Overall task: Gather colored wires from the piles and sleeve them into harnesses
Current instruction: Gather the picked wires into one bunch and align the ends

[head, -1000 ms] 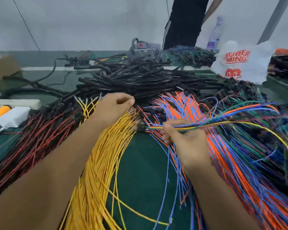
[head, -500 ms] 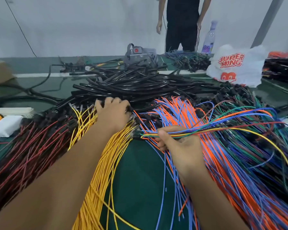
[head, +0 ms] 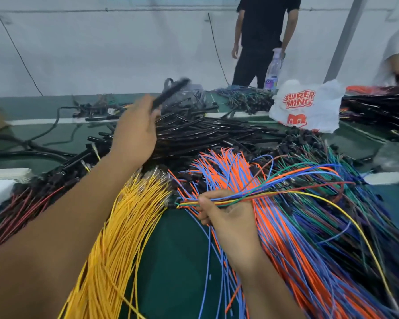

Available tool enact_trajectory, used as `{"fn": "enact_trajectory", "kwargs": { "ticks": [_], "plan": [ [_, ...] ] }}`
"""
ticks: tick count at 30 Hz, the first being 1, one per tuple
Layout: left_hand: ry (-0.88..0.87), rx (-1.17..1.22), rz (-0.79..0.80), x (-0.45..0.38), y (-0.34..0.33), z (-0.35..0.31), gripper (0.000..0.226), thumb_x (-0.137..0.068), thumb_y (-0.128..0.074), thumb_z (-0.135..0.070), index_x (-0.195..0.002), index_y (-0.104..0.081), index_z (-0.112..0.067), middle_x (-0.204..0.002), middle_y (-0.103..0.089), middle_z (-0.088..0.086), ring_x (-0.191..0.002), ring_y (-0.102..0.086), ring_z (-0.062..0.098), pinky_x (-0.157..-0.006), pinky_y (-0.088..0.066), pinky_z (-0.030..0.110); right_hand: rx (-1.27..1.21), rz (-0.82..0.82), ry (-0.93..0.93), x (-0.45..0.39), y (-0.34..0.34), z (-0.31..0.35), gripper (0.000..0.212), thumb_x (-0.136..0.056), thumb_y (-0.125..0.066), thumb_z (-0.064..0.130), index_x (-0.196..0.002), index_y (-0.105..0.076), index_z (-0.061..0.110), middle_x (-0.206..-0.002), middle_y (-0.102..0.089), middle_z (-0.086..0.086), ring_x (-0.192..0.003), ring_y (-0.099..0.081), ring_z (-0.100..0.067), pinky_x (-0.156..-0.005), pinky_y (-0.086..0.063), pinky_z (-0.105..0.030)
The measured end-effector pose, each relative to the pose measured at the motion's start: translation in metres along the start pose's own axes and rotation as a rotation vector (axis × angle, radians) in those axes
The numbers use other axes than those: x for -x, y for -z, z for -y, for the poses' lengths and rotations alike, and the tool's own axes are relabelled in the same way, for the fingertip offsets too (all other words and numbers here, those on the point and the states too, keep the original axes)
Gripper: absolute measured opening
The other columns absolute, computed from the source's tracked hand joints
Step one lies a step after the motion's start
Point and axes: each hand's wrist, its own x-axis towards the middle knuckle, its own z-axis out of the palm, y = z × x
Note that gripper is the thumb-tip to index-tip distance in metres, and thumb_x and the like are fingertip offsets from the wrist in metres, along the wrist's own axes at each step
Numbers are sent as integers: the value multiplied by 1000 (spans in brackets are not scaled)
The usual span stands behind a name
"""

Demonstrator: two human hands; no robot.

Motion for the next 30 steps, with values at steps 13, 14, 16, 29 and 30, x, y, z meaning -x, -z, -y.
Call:
{"fn": "enact_trajectory", "kwargs": {
  "ticks": [13,14,16,29,30],
  "plan": [
    [-286,-279,350,55,61,-15,44,-92,-36,-58,-111,-57,-24,-90,-40,-2,-92,-43,22,-77,-27,35,72,-6,-17,5,-1,9,26,-90,-60,-5,-72,-66,12,-51,-63,2,-45,-57,-5,-47,-46,-15],
    [-243,-269,383,74,67,-6,35,-94,-43,-52,-113,-58,-27,-92,-41,-4,-95,-44,23,-81,-26,35,82,-13,-21,6,-2,11,26,-90,-59,-6,-71,-65,11,-50,-63,3,-44,-57,-4,-47,-46,-15],
    [-99,-192,409,115,76,7,23,-96,-51,-37,-117,-59,-34,-98,-45,-7,-104,-44,19,-93,-22,36,76,-45,-17,9,-5,17,28,-90,-58,-6,-70,-65,12,-49,-62,3,-42,-55,-4,-46,-45,-16],
    [-15,-439,534,185,42,-34,33,-90,-53,-46,-121,-58,-35,-130,-50,-3,-126,-35,25,-104,-25,44,7,-61,14,48,-17,11,23,-91,-60,-3,-73,-63,12,-54,-63,-1,-47,-60,-6,-49,-49,-17],
    [-25,-442,521,185,38,-38,28,-93,-51,-42,-118,-59,-32,-123,-54,-2,-121,-42,26,-99,-31,42,-9,-61,16,48,-17,10,23,-91,-60,-2,-73,-63,11,-54,-63,-1,-48,-61,-7,-50,-49,-17]
  ]
}}
